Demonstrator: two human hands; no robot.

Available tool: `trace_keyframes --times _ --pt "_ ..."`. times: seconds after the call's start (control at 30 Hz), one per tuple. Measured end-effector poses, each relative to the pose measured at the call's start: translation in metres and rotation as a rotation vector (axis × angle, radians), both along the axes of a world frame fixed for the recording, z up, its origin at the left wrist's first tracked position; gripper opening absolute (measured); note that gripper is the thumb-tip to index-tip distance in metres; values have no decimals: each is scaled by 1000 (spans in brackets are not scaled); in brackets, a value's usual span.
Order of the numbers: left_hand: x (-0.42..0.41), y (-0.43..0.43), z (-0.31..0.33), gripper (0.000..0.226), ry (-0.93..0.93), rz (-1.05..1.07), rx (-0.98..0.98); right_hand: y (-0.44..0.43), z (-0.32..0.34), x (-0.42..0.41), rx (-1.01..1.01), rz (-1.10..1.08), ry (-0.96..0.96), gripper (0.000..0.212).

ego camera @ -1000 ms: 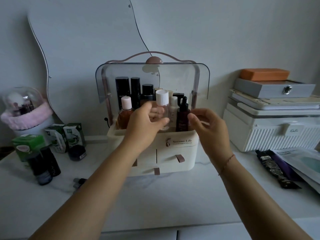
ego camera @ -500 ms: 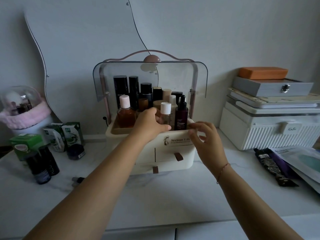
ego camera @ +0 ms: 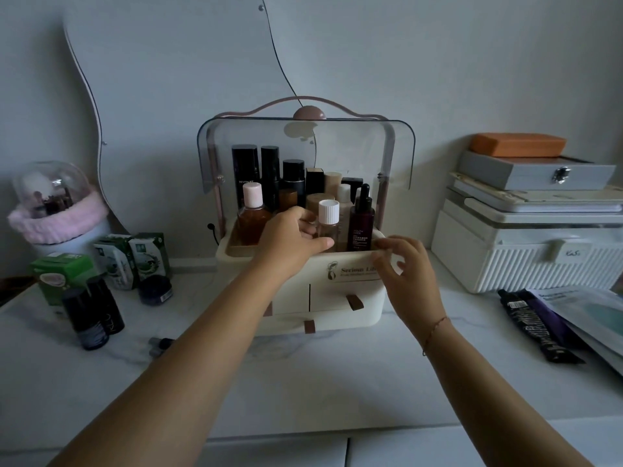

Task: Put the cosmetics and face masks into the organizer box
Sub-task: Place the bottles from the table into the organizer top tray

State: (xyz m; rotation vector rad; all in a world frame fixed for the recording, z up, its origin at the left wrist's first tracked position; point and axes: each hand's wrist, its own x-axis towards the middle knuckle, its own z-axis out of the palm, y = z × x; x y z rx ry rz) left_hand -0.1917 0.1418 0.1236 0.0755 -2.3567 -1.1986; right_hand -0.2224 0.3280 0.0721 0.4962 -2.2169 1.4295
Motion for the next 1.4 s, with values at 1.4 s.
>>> trace_keyframes --times 1.4 --pt "65 -166 -100 60 -133 591 -290 -21 -73 72 -167 47 -225 7"
